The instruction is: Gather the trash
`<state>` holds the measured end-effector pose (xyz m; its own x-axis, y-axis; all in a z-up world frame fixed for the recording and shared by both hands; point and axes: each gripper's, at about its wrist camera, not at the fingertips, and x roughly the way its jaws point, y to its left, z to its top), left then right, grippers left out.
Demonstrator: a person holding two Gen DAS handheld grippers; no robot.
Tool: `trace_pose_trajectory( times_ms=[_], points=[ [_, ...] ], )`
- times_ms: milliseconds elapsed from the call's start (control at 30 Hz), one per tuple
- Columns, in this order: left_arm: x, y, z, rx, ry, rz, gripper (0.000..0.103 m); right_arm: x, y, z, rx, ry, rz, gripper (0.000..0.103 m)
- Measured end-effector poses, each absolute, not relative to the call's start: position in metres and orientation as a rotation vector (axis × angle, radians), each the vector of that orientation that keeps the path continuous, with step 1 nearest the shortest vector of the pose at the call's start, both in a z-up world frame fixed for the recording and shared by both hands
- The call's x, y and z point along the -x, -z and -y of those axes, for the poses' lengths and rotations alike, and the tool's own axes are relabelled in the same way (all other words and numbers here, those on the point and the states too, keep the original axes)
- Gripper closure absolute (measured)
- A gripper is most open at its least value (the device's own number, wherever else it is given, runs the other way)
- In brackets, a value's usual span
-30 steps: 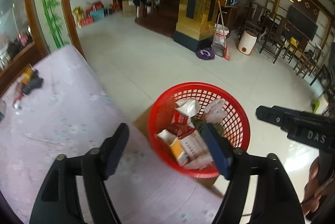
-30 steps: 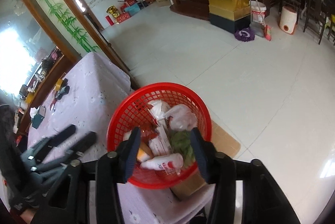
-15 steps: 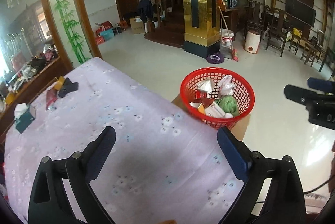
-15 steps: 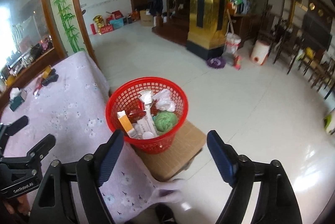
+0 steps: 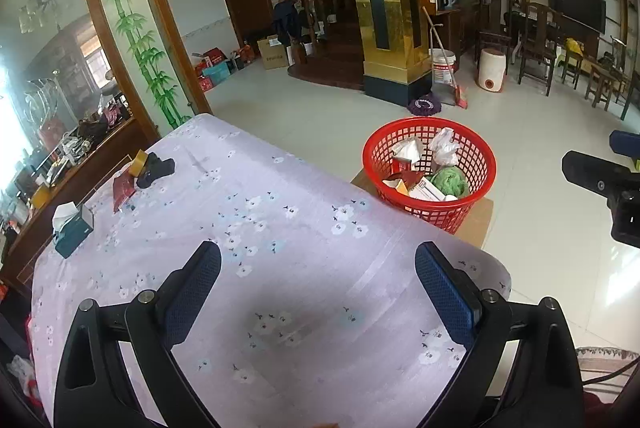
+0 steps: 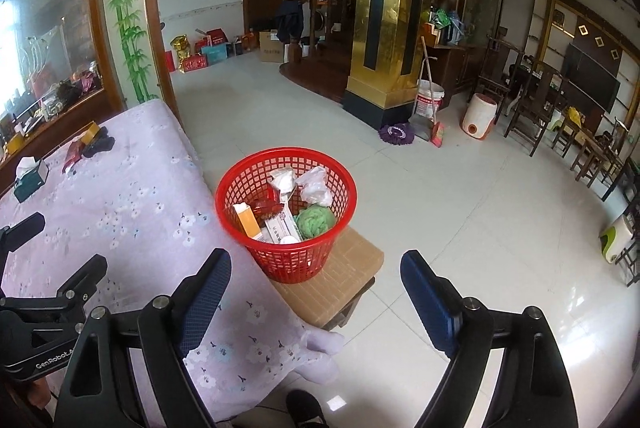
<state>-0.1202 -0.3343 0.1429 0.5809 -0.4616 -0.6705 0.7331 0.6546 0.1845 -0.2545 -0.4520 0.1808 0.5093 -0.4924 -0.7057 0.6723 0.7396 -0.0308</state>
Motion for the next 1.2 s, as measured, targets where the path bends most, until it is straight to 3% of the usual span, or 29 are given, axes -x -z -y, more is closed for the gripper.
trace_pose_trajectory(
  times_ms=[1200],
  points=[
    [0.115, -0.146, 0.332, -0.454, 0.715, -0.631, 0.006, 0.242, -0.177, 0.457, -0.241, 0.676, -0.783, 0.013]
  ],
)
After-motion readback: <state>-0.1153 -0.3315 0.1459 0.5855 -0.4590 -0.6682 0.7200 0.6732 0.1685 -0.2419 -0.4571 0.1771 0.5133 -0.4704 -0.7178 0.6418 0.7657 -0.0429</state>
